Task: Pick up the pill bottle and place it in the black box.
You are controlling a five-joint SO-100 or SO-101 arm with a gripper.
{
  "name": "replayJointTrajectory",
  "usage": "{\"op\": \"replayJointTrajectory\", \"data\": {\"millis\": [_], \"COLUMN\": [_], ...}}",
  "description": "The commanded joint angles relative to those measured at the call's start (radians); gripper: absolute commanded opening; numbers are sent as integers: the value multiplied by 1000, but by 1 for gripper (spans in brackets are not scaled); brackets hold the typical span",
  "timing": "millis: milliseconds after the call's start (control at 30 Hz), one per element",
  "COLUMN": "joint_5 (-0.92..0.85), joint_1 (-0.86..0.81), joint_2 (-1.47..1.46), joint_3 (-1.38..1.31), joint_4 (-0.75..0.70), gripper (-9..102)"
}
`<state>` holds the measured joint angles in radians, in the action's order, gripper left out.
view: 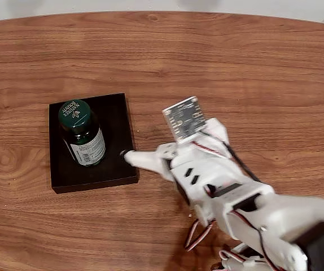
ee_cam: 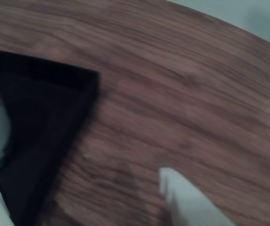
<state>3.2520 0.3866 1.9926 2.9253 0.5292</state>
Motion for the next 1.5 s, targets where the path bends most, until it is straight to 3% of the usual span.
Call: {"op": "replayJointTrajectory", "data": {"millis": [0,100,400,800,1100,1333,1467], "joint_5": [-3,-6,-48,-94,-149,-198,-209], "joint_1": [-72,-106,-219,-333,-451,-430,-430], "joint_2": [163,230,443,871,1077,1301,1347], "joint_3": [34,83,86,104,104,104,104], "joint_4": [-48,-55,-281,-911,-1230,-1568,-1666], "gripper": [39,39,39,35,21,13,11]}}
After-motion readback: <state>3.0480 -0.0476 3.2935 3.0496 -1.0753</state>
